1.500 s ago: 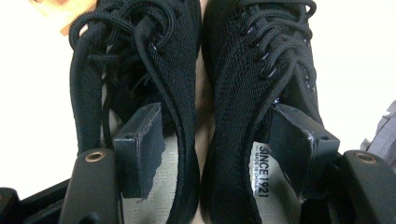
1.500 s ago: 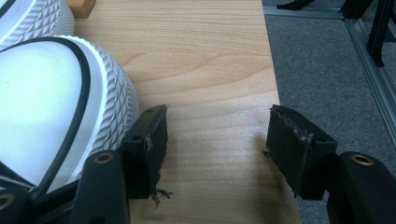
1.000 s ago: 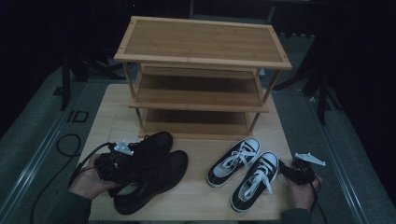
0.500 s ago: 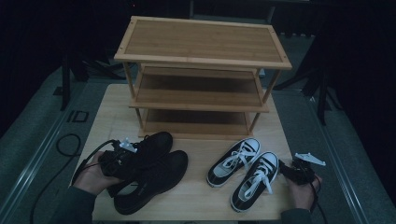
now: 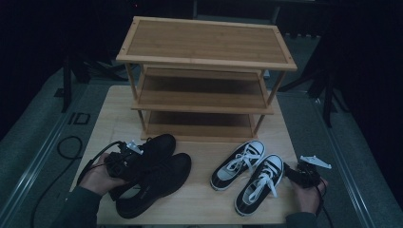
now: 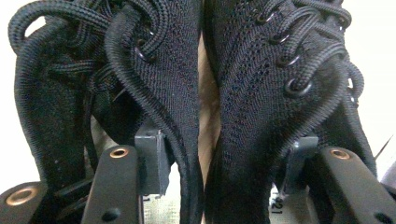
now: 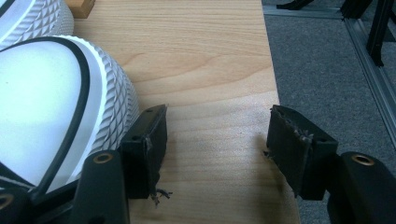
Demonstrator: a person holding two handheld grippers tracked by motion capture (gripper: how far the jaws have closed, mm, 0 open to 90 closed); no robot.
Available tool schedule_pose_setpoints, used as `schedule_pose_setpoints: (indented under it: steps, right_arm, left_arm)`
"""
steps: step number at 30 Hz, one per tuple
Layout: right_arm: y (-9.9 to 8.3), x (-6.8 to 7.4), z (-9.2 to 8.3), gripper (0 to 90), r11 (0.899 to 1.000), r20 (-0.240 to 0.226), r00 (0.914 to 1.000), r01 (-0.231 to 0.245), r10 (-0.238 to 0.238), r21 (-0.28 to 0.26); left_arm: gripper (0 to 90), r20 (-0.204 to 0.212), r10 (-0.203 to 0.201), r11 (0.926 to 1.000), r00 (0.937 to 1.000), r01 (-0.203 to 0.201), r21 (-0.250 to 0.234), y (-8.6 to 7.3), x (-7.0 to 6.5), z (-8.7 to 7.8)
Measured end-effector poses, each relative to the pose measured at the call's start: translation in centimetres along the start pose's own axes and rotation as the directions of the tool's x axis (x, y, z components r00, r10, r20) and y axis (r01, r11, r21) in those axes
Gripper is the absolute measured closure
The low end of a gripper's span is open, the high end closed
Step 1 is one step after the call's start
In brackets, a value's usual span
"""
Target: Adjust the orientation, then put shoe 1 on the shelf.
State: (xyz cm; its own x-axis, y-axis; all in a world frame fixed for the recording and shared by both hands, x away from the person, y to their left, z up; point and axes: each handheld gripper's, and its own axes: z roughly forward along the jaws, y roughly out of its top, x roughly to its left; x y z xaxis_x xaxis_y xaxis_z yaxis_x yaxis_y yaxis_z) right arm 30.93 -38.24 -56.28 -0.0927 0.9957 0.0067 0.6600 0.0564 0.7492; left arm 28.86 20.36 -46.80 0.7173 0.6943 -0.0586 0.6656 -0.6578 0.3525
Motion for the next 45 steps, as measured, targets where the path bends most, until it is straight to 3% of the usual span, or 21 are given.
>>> schedule_pose_setpoints:
  steps: [8,15,22,45]
  right_arm:
    - [0.0,0.0,0.0,37.5,1.000,0.000,1.0000,0.000,0.000,0.000]
    - [0.0,0.0,0.0,37.5,1.000,0.000,1.0000,0.000,0.000,0.000]
    - [0.0,0.0,0.0,37.5,1.000,0.000,1.0000,0.000,0.000,0.000]
    - [0.0,0.0,0.0,37.5,1.000,0.000,1.0000,-0.001,0.001,0.000]
  left_arm:
    - [54.1,-0.001,0.003,0.9996,1.0000,-0.003,0.029,0.5,-0.2,0.9]
    - [69.3,-0.012,0.029,0.9991,0.9995,-0.028,0.031,0.5,-0.3,0.8]
    - [84.1,-0.025,0.010,0.9996,0.9996,-0.009,0.028,0.5,0.0,0.7]
    - [86.0,-0.078,0.033,0.9994,0.9964,-0.033,0.011,1.1,-0.9,0.3]
